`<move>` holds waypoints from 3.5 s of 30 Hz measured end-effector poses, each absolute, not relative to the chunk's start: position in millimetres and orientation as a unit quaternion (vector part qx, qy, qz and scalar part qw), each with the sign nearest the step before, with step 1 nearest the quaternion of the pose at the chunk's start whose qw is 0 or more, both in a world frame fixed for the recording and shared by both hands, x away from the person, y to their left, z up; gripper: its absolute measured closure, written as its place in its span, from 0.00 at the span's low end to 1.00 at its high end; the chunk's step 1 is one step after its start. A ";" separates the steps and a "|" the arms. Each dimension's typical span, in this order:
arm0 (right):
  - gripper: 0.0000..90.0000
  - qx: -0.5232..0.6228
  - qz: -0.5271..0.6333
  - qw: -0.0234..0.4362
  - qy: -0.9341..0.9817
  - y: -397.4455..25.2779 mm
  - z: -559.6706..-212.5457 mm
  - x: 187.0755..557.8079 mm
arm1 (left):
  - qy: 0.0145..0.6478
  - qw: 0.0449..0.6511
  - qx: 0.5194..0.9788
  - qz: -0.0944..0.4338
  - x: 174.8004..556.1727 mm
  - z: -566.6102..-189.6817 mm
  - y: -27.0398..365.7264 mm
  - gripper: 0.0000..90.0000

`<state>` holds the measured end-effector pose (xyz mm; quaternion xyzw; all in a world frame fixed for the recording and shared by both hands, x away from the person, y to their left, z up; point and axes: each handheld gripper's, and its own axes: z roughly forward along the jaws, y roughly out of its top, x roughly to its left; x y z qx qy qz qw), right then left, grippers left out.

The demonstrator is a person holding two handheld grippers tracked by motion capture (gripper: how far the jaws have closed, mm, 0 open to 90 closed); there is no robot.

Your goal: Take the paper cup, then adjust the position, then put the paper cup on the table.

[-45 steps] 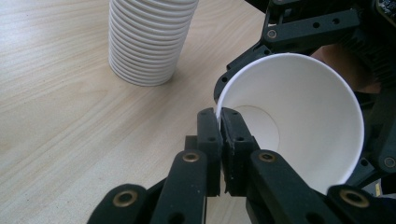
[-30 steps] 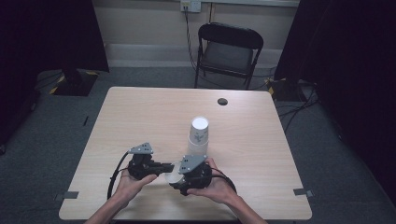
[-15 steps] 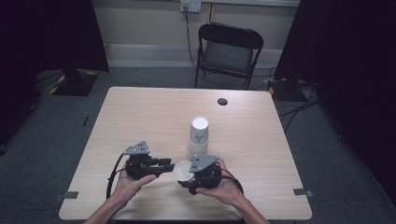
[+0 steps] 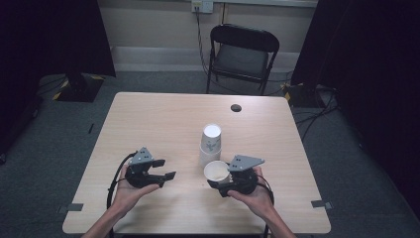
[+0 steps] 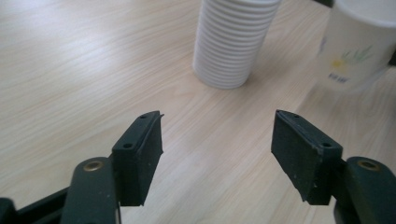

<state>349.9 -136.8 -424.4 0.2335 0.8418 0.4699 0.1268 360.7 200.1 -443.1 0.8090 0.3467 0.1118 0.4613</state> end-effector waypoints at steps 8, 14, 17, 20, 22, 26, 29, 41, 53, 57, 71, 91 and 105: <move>0.32 0.262 0.473 0.141 0.829 -157.3 -423.1 354.0 | 0.371 0.436 0.810 0.127 359.9 -447.2 221.7 0.34; 0.32 0.293 0.486 0.150 0.810 -173.2 -418.9 358.6 | 0.393 0.415 0.809 0.140 356.6 -455.8 242.9 0.34; 0.32 0.306 0.486 0.162 0.802 -180.8 -416.7 363.0 | 0.409 0.407 0.805 0.139 357.4 -464.1 252.4 0.34; 0.32 0.314 0.479 0.175 0.801 -184.2 -416.7 366.2 | 0.413 0.394 0.809 0.144 358.7 -468.3 257.2 0.33; 0.33 0.321 0.478 0.178 0.798 -187.4 -418.6 370.7 | 0.420 0.386 0.808 0.147 360.7 -472.3 262.5 0.30; 0.34 0.337 0.473 0.182 0.794 -193.5 -422.6 380.7 | 0.439 0.375 0.802 0.153 366.0 -482.1 271.3 0.28; 0.34 0.351 0.473 0.186 0.786 -196.9 -428.4 394.6 | 0.440 0.356 0.809 0.159 369.7 -489.5 274.7 0.28; 0.34 0.381 0.467 0.201 0.772 -201.0 -429.0 434.6 | 0.431 0.356 0.807 0.190 370.7 -499.8 271.3 0.21; 0.34 0.418 0.444 0.215 0.763 -216.0 -434.9 472.9 | 0.445 0.357 0.798 0.194 368.4 -501.0 269.2 0.18; 0.34 0.432 0.438 0.220 0.757 -219.0 -441.2 479.6 | 0.444 0.358 0.798 0.193 368.5 -501.0 269.2 0.17; 0.32 0.451 0.427 0.222 0.752 -215.4 -463.3 488.4 | 0.440 0.357 0.802 0.191 369.3 -501.0 269.2 0.16; 0.29 0.455 0.421 0.206 0.757 -215.5 -473.1 469.2 | 0.443 0.355 0.800 0.194 368.2 -500.9 268.6 0.16; 0.16 0.457 0.425 0.189 0.758 -208.6 -469.2 472.3 | 0.442 0.354 0.801 0.194 368.3 -500.8 268.9 0.16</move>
